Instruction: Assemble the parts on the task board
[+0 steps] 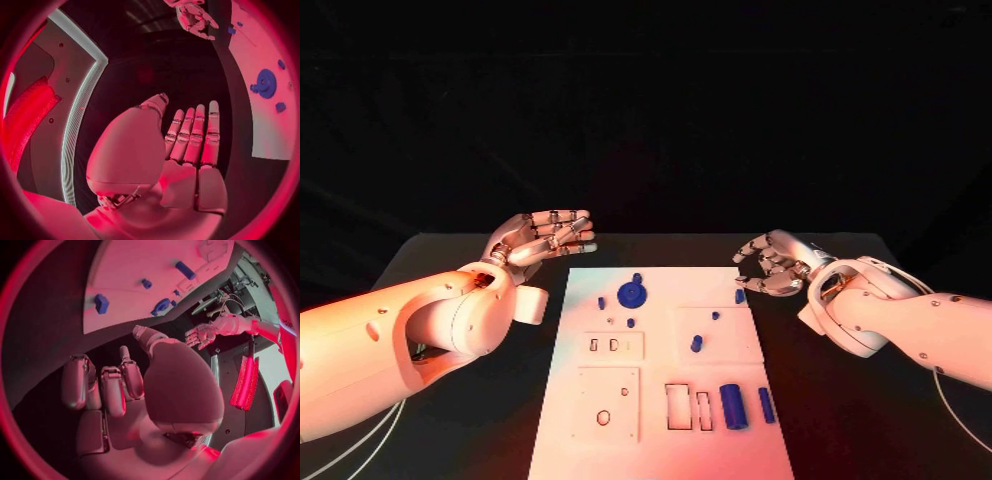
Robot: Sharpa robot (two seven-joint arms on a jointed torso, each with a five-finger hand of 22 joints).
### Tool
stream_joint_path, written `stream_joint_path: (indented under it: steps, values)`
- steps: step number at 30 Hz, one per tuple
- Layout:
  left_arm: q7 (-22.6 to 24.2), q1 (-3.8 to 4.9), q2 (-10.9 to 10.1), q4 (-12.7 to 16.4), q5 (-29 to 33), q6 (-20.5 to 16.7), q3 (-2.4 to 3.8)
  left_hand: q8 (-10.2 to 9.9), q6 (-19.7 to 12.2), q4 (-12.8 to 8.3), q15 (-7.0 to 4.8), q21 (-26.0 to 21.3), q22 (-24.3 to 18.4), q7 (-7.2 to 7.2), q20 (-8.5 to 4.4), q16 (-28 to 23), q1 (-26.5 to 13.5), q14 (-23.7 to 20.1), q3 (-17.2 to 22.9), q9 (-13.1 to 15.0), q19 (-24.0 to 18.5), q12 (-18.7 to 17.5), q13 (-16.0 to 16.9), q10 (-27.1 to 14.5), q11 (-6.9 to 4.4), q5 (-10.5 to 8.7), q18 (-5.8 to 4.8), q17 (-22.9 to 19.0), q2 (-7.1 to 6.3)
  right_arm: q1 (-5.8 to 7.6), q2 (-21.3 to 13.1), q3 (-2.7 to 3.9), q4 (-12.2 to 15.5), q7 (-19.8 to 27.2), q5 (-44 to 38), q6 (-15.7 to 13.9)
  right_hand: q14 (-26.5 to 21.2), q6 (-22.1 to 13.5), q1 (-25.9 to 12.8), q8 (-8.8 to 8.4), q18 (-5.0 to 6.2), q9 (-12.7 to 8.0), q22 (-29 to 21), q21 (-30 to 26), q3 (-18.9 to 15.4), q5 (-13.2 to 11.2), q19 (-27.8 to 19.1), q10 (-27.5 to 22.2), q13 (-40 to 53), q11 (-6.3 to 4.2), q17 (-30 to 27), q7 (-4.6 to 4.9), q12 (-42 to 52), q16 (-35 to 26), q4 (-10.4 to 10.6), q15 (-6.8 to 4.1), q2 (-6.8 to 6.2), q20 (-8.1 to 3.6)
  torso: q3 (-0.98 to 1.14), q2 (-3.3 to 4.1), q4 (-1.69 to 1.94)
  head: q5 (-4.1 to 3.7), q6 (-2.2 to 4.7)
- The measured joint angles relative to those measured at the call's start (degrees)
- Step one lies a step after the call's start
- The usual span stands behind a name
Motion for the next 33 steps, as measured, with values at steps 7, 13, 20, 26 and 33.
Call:
stream_joint_path:
  steps: [7, 13, 20, 26, 33]
  values:
    - [0.0, 0.00, 0.1, -0.1, 0.0, 0.0, -0.01, 0.0, 0.0, 0.0, 0.00, 0.0, 0.0, 0.00, 0.00, 0.0, 0.0, 0.0, 0.0, 0.0, 0.0, 0.0, 0.0, 0.0, 0.00, 0.00, 0.00, 0.0, 0.00, -1.23, -1.2, -0.26, -2.8, 3.5, 1.8, 1.8, 0.0, 0.2, 0.5, 0.00, 0.00, -0.1, 0.0, 0.0, 0.0, 0.0, 0.0, -0.2, 0.0, 0.16, 0.0, -0.19, -0.3, 0.0, -0.4, 0.00, -0.04, 0.00, 0.15, -0.04, -0.29, -0.74, -0.33]
    - [0.1, -0.01, 0.3, -0.2, 0.1, 0.1, -0.02, 0.0, 0.0, 0.0, 0.00, 0.0, 0.0, 0.00, 0.00, 0.0, 0.0, 0.0, 0.0, 0.0, 0.0, 0.0, 0.0, 0.0, 0.00, 0.00, 0.00, 0.0, 0.00, -2.10, -0.7, -0.34, -4.7, 4.8, 2.5, 3.6, 0.0, 0.2, 0.5, 0.00, -0.01, -0.1, 0.0, 0.0, 0.0, 0.0, 0.0, -0.2, 0.0, 0.16, 0.0, -0.19, -0.3, 0.0, -0.4, 0.00, -0.04, 0.00, 0.10, 0.00, -0.13, -1.24, -0.51]
    - [0.1, -0.02, 0.4, -0.4, 0.1, 0.1, -0.03, 0.0, 0.0, 0.0, 0.00, 0.0, -0.1, 0.00, 0.00, -0.3, 0.0, 0.0, 0.0, 0.0, 0.0, 0.0, 0.0, 0.0, 0.00, 0.00, 0.00, 0.1, 0.00, -3.11, 0.5, -0.42, -6.2, 5.5, 2.9, 5.1, 0.0, 0.2, 0.5, 0.00, 0.00, -0.1, 0.0, 0.0, 0.0, 0.0, 0.0, -0.2, 0.0, 0.16, 0.0, -0.19, -0.3, 0.0, -0.3, 0.00, -0.04, 0.00, 0.07, 0.07, -0.04, -1.07, -0.87]
    - [0.1, -0.02, 0.4, -0.5, 0.1, 0.2, -0.03, 0.0, 0.0, 0.0, 0.00, 0.0, -0.1, 0.00, 0.00, -0.3, 0.0, 0.0, 0.0, 0.0, 0.0, 0.0, 0.0, 0.0, 0.00, 0.00, 0.00, 0.1, 0.00, -3.85, 1.7, -0.43, -7.0, 5.7, 2.9, 5.8, 0.0, 0.2, 0.5, 0.00, 0.00, -0.1, 0.0, 0.0, 0.0, 0.0, 0.0, -0.2, 0.0, 0.16, 0.0, -0.19, -0.3, 0.0, -0.3, 0.00, -0.04, 0.00, 0.01, 0.07, 0.03, -0.93, -1.22]
    - [0.1, -0.02, 0.4, -0.6, 0.1, 0.2, -0.03, 0.0, 0.0, 0.0, 0.00, 0.0, -0.1, 0.00, 0.00, -0.3, 0.0, 0.0, 0.0, 0.0, 0.0, 0.0, 0.0, 0.0, 0.00, 0.00, 0.00, 0.0, 0.00, -4.17, 2.3, -0.44, -7.6, 5.7, 2.8, 6.0, 0.0, 0.4, 0.5, 0.00, 0.00, -0.1, 0.0, 0.0, 0.0, 0.0, 0.0, -0.2, 0.0, 0.16, 0.0, 0.01, -0.3, 0.0, -0.3, 0.00, -0.04, 0.00, -0.06, 0.04, 0.03, -0.65, -1.55]
